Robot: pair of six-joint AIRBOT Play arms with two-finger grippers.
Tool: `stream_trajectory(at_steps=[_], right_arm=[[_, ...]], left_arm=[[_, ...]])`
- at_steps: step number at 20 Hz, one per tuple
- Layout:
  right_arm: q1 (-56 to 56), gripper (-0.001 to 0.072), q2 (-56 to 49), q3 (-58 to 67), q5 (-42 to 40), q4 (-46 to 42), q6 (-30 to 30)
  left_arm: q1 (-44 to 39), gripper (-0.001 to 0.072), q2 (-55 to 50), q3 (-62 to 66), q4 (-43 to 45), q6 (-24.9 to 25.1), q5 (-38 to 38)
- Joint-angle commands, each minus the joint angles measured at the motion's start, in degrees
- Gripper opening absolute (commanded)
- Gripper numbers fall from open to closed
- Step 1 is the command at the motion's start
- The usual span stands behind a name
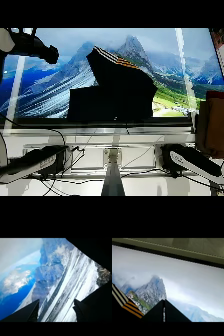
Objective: Fold the clothes and pants, and hang the long-sleeved shirts on hangers.
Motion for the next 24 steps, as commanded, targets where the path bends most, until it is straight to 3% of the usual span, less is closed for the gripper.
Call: stream_trajectory(at_steps=[1,8,12,15,17,21,22,23,24], right_arm=[[0.07,0.0021,0.0,0.02,0.02,0.0,0.0],[-0.26,0.0021,-0.15,0.0,2.78,-1.75,-2.36],[-8.98,0.002,-2.67,-2.95,18.29,-4.85,-10.84],[-19.85,0.002,-2.78,-15.61,22.49,-1.09,-9.6],[-25.7,0.002,-2.78,-26.67,24.04,7.65,-9.86],[-28.85,0.0021,-2.8,-50.47,24.04,16.68,-11.85],[-28.85,0.0043,-2.84,-55.23,23.61,18.64,-15.65],[-28.85,0.0174,-2.86,-59.06,23.23,20.79,-19.41],[-28.85,0.0389,-2.86,-62.4,22.91,22.93,-22.18]], left_arm=[[0.07,0.0471,0.04,0.0,0.02,0.02,0.02],[0.04,0.047,0.04,0.0,0.0,0.0,0.02],[0.0,0.047,0.04,0.0,-1.49,-0.07,-0.02],[0.0,0.0471,0.04,0.0,-5.25,-0.02,0.04],[0.0,0.0471,0.04,0.0,-5.16,-0.02,0.22],[-0.24,0.0471,-0.2,-0.15,-7.17,-0.04,0.15],[-0.24,0.0471,-0.52,-0.17,-7.8,-0.04,-0.02],[-0.44,0.0471,-0.87,-0.17,-7.74,-0.04,-0.5],[-0.46,0.0471,-1.25,-0.17,-7.76,-0.04,-1.11]])
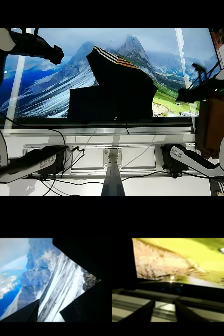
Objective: Fold the clothes and pants, and hang the long-sleeved shirts on hangers.
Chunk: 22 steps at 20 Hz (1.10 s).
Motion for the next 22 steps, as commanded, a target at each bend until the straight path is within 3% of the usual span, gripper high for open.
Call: stream_trajectory(at_steps=[1,4,7,10,16,19,20,21,22], right_arm=[[-1.25,0.0453,-0.07,-14.67,-0.2,9.42,-9.01],[-1.25,0.0456,-0.07,-19.19,-4.44,14.71,-10.56],[-0.76,0.0457,-0.11,-21.57,-10.54,22.88,-11.8],[4.31,0.0457,-0.11,-21.66,-15.52,23.32,-11.76],[11.37,0.0451,-0.11,-21.66,-18.88,22.49,-11.37],[11.37,0.025,-0.11,-21.66,-19.5,21.64,-11.37],[11.37,0.0111,-0.09,-21.66,-19.32,21.68,-11.37],[11.37,0.0019,-0.07,-21.66,-19.08,21.66,-11.47],[11.37,0.0021,-0.04,-21.66,-19.15,21.66,-11.78]], left_arm=[[-0.2,0.0471,-1.07,-0.02,-1.2,0.0,-1.2],[0.22,0.047,-3.06,-0.04,-1.2,-0.02,-3.8],[2.01,0.0485,-6.47,-0.04,-1.2,0.0,-12.24],[5.62,0.0643,-9.4,-0.07,-1.2,-3.61,-14.49],[19.21,0.0627,-10.71,-4.35,-2.95,-3.87,-20.79],[28.28,0.063,-9.53,-13.31,-11.8,-3.85,-21.59],[30.91,0.063,-9.35,-17.4,-14.14,-3.8,-21.62],[32.89,0.063,-9.33,-21.64,-15.47,-3.15,-21.62],[34.21,0.063,-9.33,-25.49,-16.33,-0.96,-21.57]])
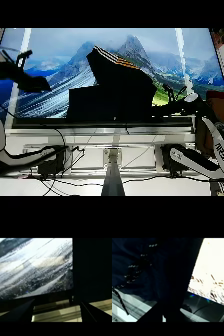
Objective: Fold the clothes and pants, and hang the long-sleeved shirts on hangers.
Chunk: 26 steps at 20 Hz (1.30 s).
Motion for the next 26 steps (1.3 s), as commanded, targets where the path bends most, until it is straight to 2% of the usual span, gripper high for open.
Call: stream_trajectory(at_steps=[1,4,6,9,11,15,19,20,21,22,23,26], right_arm=[[0.35,0.0021,0.07,0.0,-0.74,-0.22,-0.35],[0.35,0.0021,0.07,0.0,-1.29,-0.22,-0.35],[0.35,0.0021,0.07,0.0,-1.46,-0.17,-0.33],[0.35,0.0021,0.07,0.0,-2.01,-0.15,-0.31],[0.35,0.0021,0.07,0.0,-2.51,-0.15,-0.31],[0.35,0.0021,0.07,0.0,-3.34,-0.09,-0.28],[0.35,0.0021,0.09,0.13,-3.69,0.0,-0.31],[0.35,0.002,0.13,0.26,-3.67,0.09,-0.31],[0.37,0.0021,0.15,0.61,-3.39,0.09,-0.31],[0.35,0.0021,0.17,1.14,-2.78,0.2,-0.31],[0.37,0.0021,0.17,2.21,-1.27,0.37,-0.35],[0.37,0.002,0.2,8.48,5.57,2.54,-0.42]], left_arm=[[6.73,0.063,0.28,-12.96,-6.14,5.16,-0.83],[6.71,0.0629,0.28,-23.58,-6.88,16.06,0.04],[6.25,0.063,0.28,-28.33,-8.22,20.2,3.39],[5.84,0.0627,0.22,-31.26,-11.74,21.46,9.09],[5.53,0.055,0.22,-31.47,-14.53,22.47,9.22],[2.25,0.055,0.2,-31.93,-14.56,22.47,13.11],[-3.19,0.0538,-1.86,-31.95,-14.56,22.47,13.64],[-4.74,0.0451,-2.62,-31.95,-14.53,22.47,13.64],[-6.36,0.0331,-3.41,-31.93,-14.64,22.47,13.73],[-7.78,0.0121,-3.96,-31.89,-16.11,22.45,13.64],[-8.76,0.0013,-4.0,-31.61,-19.41,22.86,13.35],[-9.42,0.0016,-3.89,-26.38,-33.66,28.22,6.91]])
